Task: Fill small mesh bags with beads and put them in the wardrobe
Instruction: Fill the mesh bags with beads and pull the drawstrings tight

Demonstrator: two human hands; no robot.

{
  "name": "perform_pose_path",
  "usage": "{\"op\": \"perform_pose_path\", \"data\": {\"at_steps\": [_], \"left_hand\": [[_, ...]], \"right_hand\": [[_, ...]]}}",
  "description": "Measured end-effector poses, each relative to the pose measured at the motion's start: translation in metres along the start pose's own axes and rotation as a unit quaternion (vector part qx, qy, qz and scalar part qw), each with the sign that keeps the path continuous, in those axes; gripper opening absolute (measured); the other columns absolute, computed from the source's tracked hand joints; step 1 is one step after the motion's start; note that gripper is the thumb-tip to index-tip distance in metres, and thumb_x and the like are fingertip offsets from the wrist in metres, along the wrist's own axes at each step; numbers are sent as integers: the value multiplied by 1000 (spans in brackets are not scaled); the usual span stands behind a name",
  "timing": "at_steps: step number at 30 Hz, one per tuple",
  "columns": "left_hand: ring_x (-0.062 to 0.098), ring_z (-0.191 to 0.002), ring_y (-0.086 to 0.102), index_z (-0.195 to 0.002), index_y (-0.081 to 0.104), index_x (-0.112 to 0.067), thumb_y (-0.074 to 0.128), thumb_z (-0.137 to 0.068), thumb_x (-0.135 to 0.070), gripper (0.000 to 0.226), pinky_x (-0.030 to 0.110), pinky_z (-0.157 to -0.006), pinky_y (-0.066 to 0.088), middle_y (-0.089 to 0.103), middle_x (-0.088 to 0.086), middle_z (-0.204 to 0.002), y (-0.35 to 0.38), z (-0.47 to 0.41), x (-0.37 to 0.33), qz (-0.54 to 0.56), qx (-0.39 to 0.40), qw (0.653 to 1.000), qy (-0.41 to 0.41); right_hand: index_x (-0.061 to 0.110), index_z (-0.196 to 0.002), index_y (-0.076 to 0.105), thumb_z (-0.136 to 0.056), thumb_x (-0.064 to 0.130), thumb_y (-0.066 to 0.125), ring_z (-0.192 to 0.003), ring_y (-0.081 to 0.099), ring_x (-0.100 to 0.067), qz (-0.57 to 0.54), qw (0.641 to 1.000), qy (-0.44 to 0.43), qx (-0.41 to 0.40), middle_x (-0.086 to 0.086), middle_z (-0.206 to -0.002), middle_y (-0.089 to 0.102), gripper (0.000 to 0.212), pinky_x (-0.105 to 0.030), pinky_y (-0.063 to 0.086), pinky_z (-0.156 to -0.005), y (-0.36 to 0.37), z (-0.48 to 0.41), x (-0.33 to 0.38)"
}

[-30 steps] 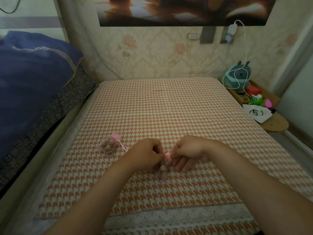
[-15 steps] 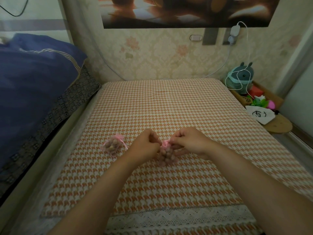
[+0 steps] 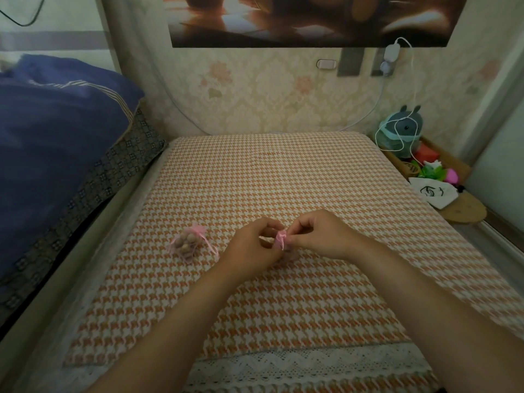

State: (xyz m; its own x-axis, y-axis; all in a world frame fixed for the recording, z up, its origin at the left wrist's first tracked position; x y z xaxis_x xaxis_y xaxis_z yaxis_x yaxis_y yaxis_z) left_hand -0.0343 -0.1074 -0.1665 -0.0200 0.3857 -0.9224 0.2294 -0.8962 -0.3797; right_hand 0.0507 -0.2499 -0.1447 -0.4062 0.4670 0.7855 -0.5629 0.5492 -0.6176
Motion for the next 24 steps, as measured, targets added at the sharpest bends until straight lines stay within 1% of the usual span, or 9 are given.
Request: {"op": "perform_pose_path", "data": {"at_steps": [3,5,7,9,11,14,17,21,24], "left_hand": [[19,-74,74,-99,72,-28,71,-90,-27,9,37,-64,63,73,-8,-95,0,-2,2,41,-25,999,-24],[14,-72,73,-96,74,-30,72,-90,-25,8,38,-64,63,73,-9,-94,-2,-2,1,26,-50,998,-12],[9,-73,72,-95,75,-30,74,-88,-21,11,36,-66,63,74,-10,-93,-4,-4,1,21,-68,997,0],[6,-77,72,-97,77,-26,76,-86,-20,13,33,-70,63,75,-10,-89,-7,-6,2,7,-66,998,5],[1,-76,71,-97,78,-24,78,-84,-18,15,26,-71,60,76,-11,-83,-10,-8,2,-30,-59,998,21],[-6,-74,68,-91,78,-28,81,-81,-17,15,12,-69,53,73,-19,-77,-13,-8,-3,-82,-75,992,60],[-4,-70,68,-86,77,-33,81,-81,-19,16,14,-68,54,72,-21,-73,-13,-7,-4,-88,-86,990,75],[-5,-68,67,-85,71,-42,79,-82,-22,22,12,-65,52,71,-24,-75,-10,-7,-7,-121,-85,982,114],[-6,-70,67,-90,71,-41,79,-81,-25,21,8,-65,49,70,-26,-75,-13,-8,-9,-135,-97,977,136]], "right_hand": [[33,-80,79,-81,41,82,-80,72,-7,6,1000,-22,-15,12,-82,76,8,-39,61,-82,-1,-2,0],[34,-78,78,-82,38,82,-76,72,-5,23,999,-27,-23,14,-80,76,7,-36,62,-78,-1,-2,0],[35,-75,77,-81,39,82,-71,69,-1,37,998,-28,-30,17,-76,74,9,-29,59,-70,-2,-2,-1],[35,-74,76,-80,41,82,-68,67,2,44,998,-26,-38,19,-75,73,10,-24,53,-65,-3,-3,-2],[35,-75,75,-79,43,82,-68,65,4,50,998,-27,-41,21,-77,72,12,-22,50,-63,-3,-3,-2],[37,-79,73,-77,46,83,-71,64,6,56,997,-33,-49,26,-84,70,14,-20,48,-64,-2,-2,-1],[37,-84,69,-79,45,81,-73,64,4,53,995,-43,-71,29,-88,67,15,-19,50,-64,-3,-2,2],[36,-83,72,-83,35,81,-70,63,8,34,995,-41,-89,29,-86,69,9,-8,44,-58,-1,-4,3],[33,-88,74,-81,22,84,-68,66,6,-19,997,-25,-66,21,-85,73,16,-10,48,-59,0,-4,3]]}}
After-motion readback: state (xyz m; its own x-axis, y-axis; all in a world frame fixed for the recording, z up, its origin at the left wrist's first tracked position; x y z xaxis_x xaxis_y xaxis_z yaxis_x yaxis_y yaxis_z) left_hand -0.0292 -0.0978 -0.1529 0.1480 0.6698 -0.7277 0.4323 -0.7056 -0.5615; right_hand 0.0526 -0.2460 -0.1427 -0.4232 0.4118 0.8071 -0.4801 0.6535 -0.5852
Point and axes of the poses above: each hand's wrist, its own z-axis away from the middle knuckle, its own y-axis out of the palm, x = y × z, the point moved 5 cm from there along -z, towards the middle knuckle
